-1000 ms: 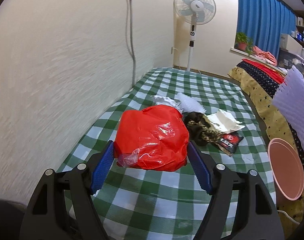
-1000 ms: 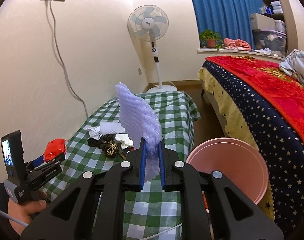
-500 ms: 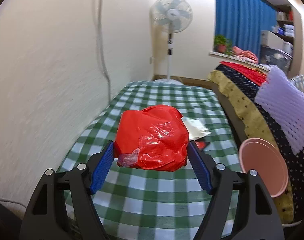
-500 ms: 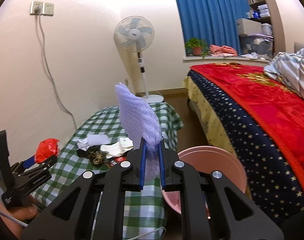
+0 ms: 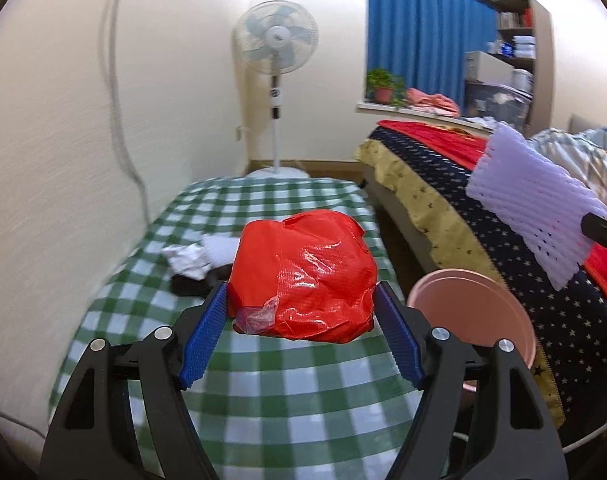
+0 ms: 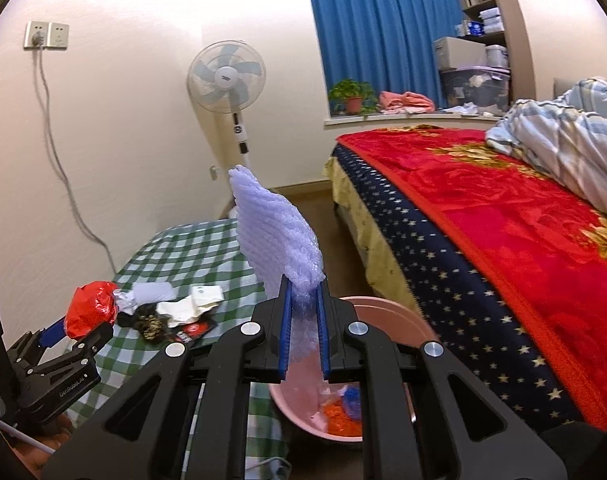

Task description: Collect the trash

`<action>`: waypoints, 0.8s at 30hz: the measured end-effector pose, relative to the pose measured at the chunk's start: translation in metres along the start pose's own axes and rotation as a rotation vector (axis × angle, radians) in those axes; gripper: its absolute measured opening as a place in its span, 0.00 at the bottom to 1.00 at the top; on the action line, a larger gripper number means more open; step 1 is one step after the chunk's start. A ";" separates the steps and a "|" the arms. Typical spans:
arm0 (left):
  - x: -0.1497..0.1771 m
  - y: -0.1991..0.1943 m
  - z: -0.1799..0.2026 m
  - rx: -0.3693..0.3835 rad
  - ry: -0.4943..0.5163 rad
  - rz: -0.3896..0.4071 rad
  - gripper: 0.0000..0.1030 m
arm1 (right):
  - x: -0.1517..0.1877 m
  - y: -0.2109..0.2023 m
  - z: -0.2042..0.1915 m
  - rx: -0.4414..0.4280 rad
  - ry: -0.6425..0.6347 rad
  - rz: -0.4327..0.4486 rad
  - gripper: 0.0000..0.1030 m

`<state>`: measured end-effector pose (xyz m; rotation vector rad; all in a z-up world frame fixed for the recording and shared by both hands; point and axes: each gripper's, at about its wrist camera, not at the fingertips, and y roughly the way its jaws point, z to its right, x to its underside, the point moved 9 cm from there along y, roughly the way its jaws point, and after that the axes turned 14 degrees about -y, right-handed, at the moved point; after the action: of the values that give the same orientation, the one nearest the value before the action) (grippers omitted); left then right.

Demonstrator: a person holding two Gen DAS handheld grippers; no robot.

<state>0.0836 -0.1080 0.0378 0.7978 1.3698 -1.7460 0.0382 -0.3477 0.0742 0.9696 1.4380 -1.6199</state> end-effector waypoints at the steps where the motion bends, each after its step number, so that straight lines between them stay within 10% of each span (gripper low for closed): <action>1: 0.002 0.001 0.005 0.014 0.015 0.005 0.69 | 0.001 0.000 0.005 0.011 0.002 -0.004 0.12; 24: 0.047 0.088 0.111 0.261 0.161 -0.077 0.69 | 0.048 0.037 0.057 0.256 0.041 -0.117 0.12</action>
<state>0.1334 -0.2366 -0.0198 1.0594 1.3053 -1.9840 0.0473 -0.4103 0.0196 1.0833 1.3580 -1.9149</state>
